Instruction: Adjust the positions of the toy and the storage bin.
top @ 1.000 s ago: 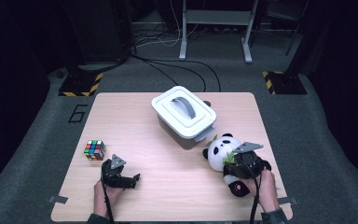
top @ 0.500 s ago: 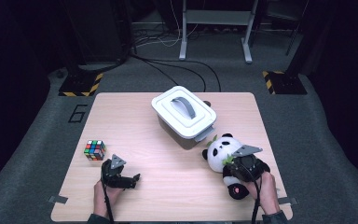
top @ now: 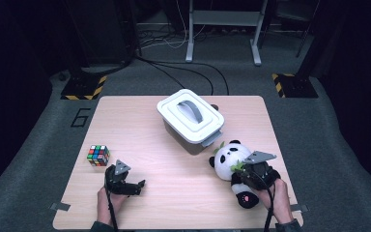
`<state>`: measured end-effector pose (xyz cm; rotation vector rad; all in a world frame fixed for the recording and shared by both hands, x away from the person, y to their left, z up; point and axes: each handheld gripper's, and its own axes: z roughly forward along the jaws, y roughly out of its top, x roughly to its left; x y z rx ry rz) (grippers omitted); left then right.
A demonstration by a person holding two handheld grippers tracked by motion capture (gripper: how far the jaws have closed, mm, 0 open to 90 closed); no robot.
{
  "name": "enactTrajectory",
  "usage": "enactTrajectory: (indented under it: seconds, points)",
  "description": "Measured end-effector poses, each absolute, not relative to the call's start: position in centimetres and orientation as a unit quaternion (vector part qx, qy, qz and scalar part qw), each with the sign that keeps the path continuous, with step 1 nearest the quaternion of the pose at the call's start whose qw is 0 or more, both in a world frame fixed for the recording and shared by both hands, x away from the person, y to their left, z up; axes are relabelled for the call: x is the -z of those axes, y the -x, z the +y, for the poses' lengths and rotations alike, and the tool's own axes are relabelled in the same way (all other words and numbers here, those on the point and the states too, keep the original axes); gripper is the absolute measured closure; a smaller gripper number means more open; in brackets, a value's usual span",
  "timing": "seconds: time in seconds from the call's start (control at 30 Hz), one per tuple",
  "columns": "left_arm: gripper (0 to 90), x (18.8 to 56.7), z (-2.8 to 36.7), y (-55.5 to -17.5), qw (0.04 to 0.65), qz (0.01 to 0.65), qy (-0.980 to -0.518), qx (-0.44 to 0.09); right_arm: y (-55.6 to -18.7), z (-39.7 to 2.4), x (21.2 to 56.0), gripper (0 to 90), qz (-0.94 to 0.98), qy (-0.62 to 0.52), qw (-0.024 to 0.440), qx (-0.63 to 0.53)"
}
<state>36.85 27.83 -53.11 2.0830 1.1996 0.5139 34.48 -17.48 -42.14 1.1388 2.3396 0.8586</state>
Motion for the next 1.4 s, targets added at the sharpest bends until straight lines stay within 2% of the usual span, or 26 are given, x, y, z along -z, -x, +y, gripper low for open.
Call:
enactTrajectory:
  seconds: [1.4]
  points:
    - [0.0,53.1,27.8,-36.8,0.334,0.46,-0.799,-0.196,-32.8,-13.2,41.1,73.6,0.866,-0.329,0.142,-0.349]
